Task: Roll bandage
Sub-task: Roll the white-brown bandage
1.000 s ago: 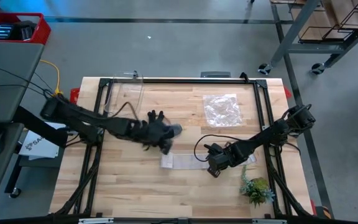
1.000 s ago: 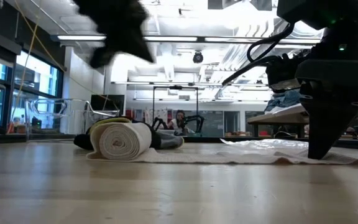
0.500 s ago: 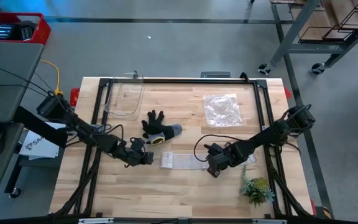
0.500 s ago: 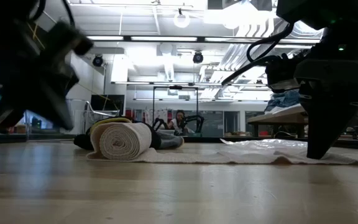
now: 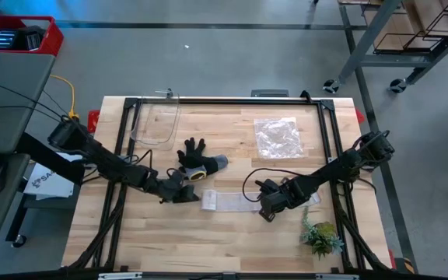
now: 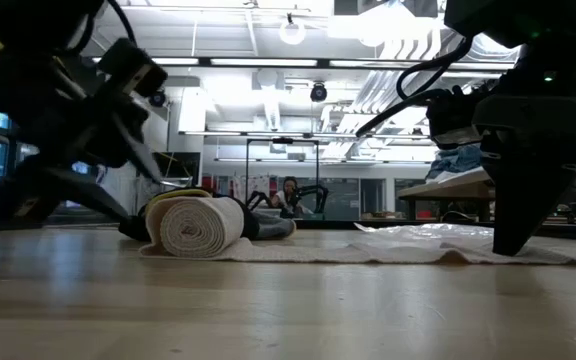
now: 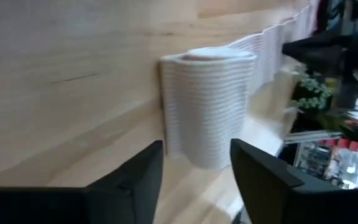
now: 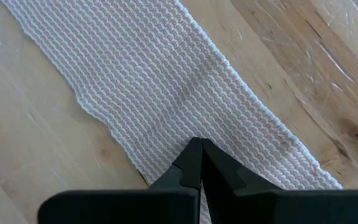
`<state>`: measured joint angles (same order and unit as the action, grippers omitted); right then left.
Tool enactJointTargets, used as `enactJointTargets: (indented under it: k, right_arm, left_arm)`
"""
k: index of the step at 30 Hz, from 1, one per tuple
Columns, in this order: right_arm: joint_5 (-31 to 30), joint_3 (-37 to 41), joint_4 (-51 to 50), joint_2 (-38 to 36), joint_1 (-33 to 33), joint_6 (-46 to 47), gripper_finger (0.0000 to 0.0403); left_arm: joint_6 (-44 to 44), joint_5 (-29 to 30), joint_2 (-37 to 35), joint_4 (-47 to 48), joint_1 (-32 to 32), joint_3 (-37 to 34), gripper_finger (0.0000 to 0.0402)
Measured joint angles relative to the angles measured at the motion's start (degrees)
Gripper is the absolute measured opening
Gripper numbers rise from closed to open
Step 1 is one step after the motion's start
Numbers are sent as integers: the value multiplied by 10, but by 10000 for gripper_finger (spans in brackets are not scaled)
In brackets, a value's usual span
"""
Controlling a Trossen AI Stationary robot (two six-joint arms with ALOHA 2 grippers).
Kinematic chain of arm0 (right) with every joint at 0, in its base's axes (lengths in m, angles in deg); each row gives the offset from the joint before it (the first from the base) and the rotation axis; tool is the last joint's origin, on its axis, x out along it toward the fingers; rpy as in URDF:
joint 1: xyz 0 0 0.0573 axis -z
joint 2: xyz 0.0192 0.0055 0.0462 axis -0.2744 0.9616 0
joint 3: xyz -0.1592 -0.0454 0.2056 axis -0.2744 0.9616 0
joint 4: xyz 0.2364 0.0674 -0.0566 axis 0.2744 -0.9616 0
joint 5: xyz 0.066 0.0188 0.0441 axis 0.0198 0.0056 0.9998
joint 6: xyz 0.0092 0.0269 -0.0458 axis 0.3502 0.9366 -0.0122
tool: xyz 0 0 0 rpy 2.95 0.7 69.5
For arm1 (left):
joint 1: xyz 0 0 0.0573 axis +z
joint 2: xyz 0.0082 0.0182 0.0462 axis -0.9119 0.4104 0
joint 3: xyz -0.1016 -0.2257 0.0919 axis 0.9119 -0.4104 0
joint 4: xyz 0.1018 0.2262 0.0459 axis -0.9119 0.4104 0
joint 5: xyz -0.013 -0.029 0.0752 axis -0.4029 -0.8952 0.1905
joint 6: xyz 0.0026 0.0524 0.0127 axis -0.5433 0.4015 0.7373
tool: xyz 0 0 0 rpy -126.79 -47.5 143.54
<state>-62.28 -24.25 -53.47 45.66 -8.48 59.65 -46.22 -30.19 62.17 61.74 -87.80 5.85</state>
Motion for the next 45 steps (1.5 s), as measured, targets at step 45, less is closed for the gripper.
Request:
enactJointTargets:
  k: [45]
  right_arm:
    - [2,0,10,0,0,-1,0]
  left_arm:
    - [41,-20,124,-177,43,73,249]
